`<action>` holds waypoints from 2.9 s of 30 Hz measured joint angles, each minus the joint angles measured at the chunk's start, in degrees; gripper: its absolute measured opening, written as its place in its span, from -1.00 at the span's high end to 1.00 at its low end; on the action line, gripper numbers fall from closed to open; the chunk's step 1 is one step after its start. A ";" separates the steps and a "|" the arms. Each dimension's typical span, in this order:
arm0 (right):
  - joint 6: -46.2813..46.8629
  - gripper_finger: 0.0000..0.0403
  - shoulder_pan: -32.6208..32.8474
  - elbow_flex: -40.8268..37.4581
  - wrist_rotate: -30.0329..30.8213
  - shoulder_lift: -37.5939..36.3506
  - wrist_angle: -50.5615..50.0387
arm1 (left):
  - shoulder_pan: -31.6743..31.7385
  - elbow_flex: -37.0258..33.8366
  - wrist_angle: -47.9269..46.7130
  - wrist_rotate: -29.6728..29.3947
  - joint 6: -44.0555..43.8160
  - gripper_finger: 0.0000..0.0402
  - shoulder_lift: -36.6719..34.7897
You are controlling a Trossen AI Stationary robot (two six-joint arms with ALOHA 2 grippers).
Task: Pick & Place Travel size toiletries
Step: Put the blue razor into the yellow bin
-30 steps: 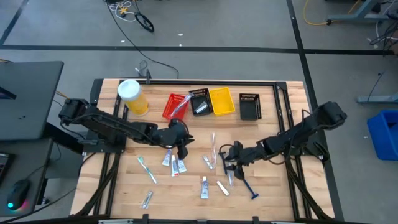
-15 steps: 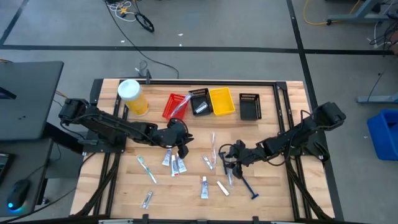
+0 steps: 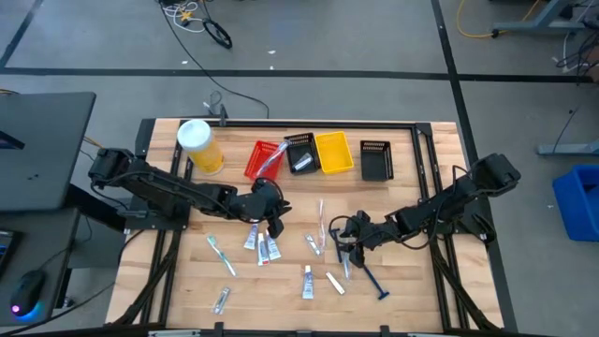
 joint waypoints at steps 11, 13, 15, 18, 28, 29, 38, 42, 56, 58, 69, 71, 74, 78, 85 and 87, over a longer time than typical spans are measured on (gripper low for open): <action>3.37 -0.18 -0.07 -0.03 2.72 4.42 4.49 | -0.02 -0.02 -0.38 0.05 -0.13 0.58 0.00; 3.41 -0.16 -0.09 0.03 3.05 4.90 4.58 | -0.02 -0.02 -0.39 0.02 -0.13 0.58 0.00; 2.87 -0.13 -0.09 0.04 4.08 4.94 4.43 | -0.02 -0.02 -0.46 0.00 -0.13 0.58 0.00; 1.57 -0.11 -0.32 0.00 4.44 4.49 3.84 | -0.02 -0.02 -0.46 0.02 -0.14 0.58 0.00; 4.24 -0.12 -1.33 0.80 5.67 2.98 -0.31 | -0.02 -0.02 -0.85 0.00 -0.15 0.58 0.00; 4.81 -0.12 -1.31 1.31 6.06 3.35 -0.03 | -0.02 -0.02 -0.87 0.00 -0.17 0.58 0.00; 4.50 -0.07 -1.31 7.74 7.35 8.54 -8.68 | -0.02 -0.02 -1.14 -0.03 -1.05 0.58 0.00; 2.05 -0.08 -1.09 11.75 7.37 8.90 -15.56 | -0.02 -0.02 -1.22 -0.02 -1.03 0.58 0.00; 8.34 -0.04 -1.26 17.40 7.73 9.55 -27.37 | -0.02 -0.02 -1.27 -0.15 -1.03 0.58 0.00; 8.92 -0.05 -1.46 17.38 7.72 10.58 -26.61 | -0.02 -0.02 -1.27 -0.11 -1.03 0.58 0.00; 9.01 0.16 -1.52 17.46 10.51 13.47 -26.32 | -0.01 -0.02 -1.25 -0.03 -1.03 0.58 0.00; 8.91 0.25 -1.55 17.46 10.52 13.52 -26.38 | -0.02 -0.02 -1.25 -0.04 -1.05 0.58 0.00; 7.89 0.34 -1.61 17.42 10.25 13.53 -26.26 | -0.02 -0.02 -1.25 -0.14 -1.05 0.58 0.00; 7.54 0.39 -1.75 17.42 10.12 13.54 -26.21 | -0.02 -0.02 -1.25 -0.20 -1.11 0.58 0.00; 5.91 0.52 -4.30 17.19 8.31 11.99 -26.30 | -0.02 -0.02 -1.25 0.05 -1.25 0.58 0.00; 4.98 0.58 -5.28 17.16 8.63 11.36 -26.42 | -0.02 -0.02 -1.25 0.16 -1.25 0.58 0.00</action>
